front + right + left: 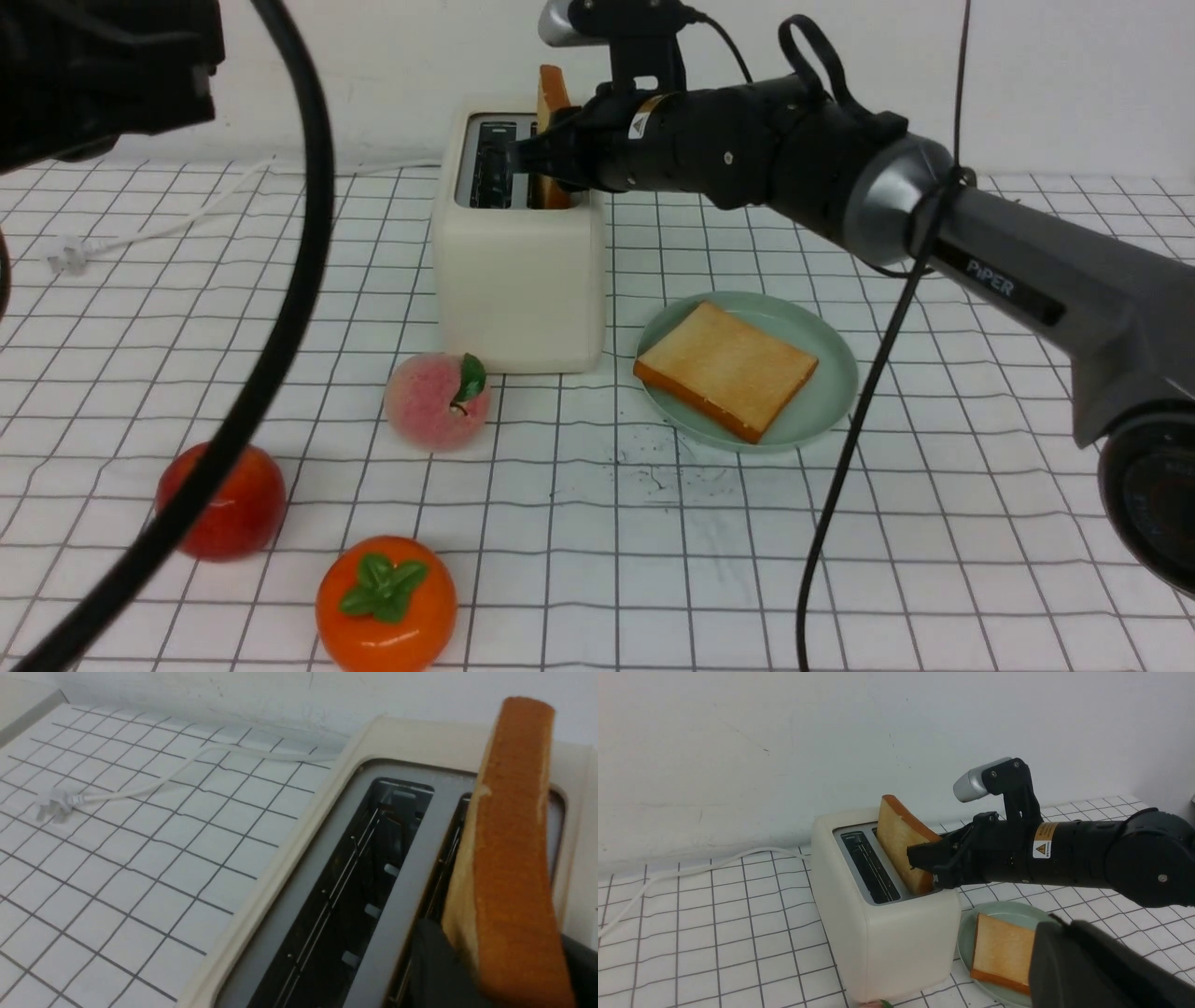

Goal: Take toasted bread from bread machine on white checkered table place on plate.

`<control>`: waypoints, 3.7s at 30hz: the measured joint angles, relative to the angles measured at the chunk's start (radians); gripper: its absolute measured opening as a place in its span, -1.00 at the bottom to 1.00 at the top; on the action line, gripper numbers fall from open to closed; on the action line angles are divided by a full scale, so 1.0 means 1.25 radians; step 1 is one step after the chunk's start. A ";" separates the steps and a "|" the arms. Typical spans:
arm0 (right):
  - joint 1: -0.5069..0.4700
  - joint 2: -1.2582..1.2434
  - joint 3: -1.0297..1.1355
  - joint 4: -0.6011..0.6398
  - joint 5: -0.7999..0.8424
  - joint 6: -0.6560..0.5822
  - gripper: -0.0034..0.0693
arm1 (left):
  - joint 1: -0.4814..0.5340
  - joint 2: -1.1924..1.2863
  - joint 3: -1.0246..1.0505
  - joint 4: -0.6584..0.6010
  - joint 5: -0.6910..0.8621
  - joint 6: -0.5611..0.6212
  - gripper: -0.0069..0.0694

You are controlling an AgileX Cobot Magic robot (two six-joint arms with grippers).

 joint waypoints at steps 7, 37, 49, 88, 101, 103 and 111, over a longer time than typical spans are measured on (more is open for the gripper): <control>0.001 0.003 0.000 0.000 -0.021 0.001 -0.56 | 0.000 0.000 0.000 -0.001 0.001 0.000 -0.85; -0.025 -0.402 0.005 0.019 0.463 -0.120 -0.57 | 0.000 0.000 0.000 -0.005 0.069 0.000 -0.85; -0.361 -0.577 0.486 0.434 0.510 -0.343 -0.57 | 0.000 0.032 0.000 -0.232 0.164 0.220 -0.85; -0.425 -0.194 0.551 0.881 0.352 -0.719 0.31 | 0.000 0.129 0.000 -0.501 0.211 0.483 -0.85; -0.524 -0.551 0.551 0.490 0.530 -0.494 -0.10 | 0.000 0.087 0.002 -0.503 0.124 0.498 -0.85; -0.524 -0.656 0.551 0.412 0.570 -0.463 -0.37 | 0.000 0.045 0.019 -0.493 0.084 0.485 -0.85; -0.524 -0.872 0.561 0.305 0.726 -0.363 -0.91 | 0.000 -0.189 0.250 -0.480 -0.180 0.412 -0.85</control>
